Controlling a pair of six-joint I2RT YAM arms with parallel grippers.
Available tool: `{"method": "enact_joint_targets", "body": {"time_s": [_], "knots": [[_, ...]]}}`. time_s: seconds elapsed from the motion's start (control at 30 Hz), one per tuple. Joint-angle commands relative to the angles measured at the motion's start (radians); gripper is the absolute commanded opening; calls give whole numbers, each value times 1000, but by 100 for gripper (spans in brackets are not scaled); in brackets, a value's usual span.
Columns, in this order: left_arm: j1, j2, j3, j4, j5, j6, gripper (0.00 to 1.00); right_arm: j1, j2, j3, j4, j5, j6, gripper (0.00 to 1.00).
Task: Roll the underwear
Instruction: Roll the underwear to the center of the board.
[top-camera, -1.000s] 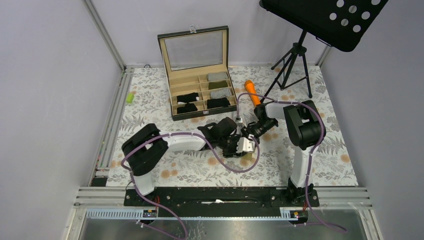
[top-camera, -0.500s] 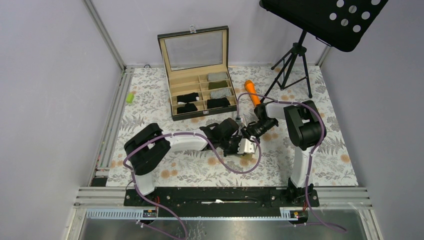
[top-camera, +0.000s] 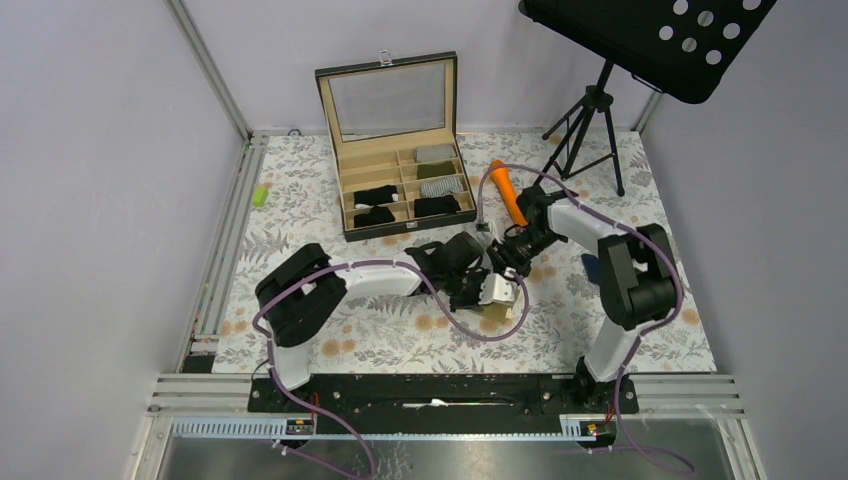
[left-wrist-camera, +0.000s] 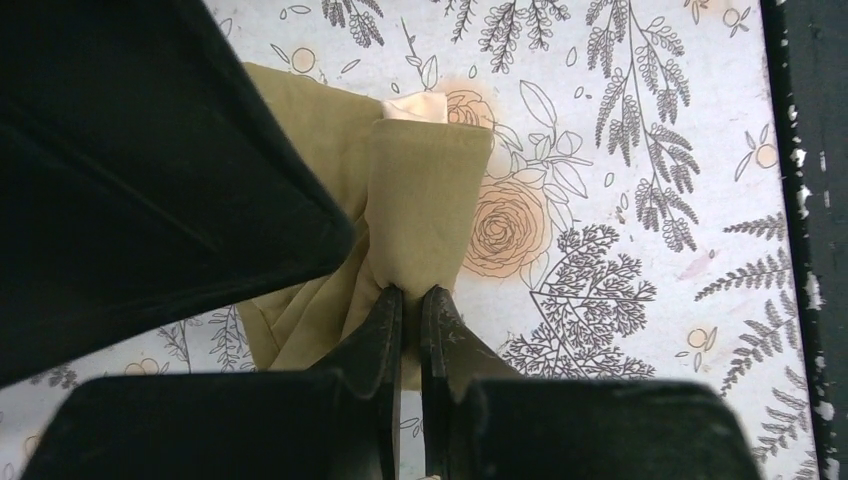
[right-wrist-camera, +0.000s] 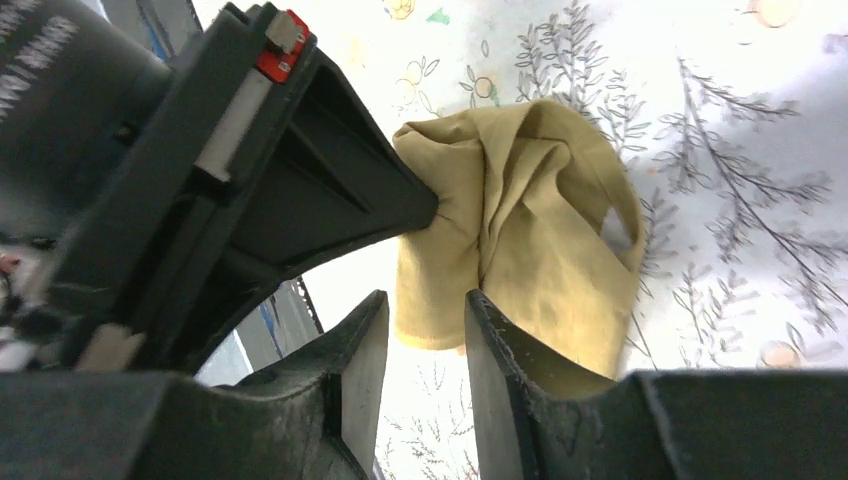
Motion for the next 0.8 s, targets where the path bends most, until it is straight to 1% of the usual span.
{"method": "enact_joint_targets", "body": {"time_s": [0.0, 0.07, 0.13, 0.23, 0.33, 0.4, 0.43, 0.5, 0.6, 0.63, 0.7, 0.77], "knots": [[-1, 69, 80, -235, 81, -39, 0, -48, -155, 22, 58, 117, 87, 40], [1, 103, 138, -312, 112, -63, 0, -101, -229, 80, 66, 141, 103, 41], [4, 141, 199, -393, 159, -91, 0, -155, -312, 139, 101, 181, 127, 43], [9, 202, 291, -484, 211, -139, 0, -207, -479, 162, 239, 281, 197, 48], [31, 257, 349, -504, 252, -219, 0, -222, -653, 138, 376, 420, 288, 52], [61, 307, 395, -505, 298, -306, 0, -226, -731, 124, 404, 469, 328, 52], [77, 338, 425, -507, 321, -357, 0, -226, -763, 122, 397, 462, 338, 52], [103, 402, 490, -533, 379, -440, 0, -226, -817, 109, 350, 395, 333, 52], [125, 473, 557, -546, 458, -499, 0, -224, -860, 50, 199, 284, 283, 48], [131, 494, 573, -546, 488, -519, 0, -225, -866, 19, 131, 255, 245, 46], [145, 534, 604, -545, 519, -567, 0, -225, -876, -46, -15, 198, 119, 41], [161, 565, 628, -539, 537, -599, 0, -225, -910, -117, -109, 172, 7, 38]]}}
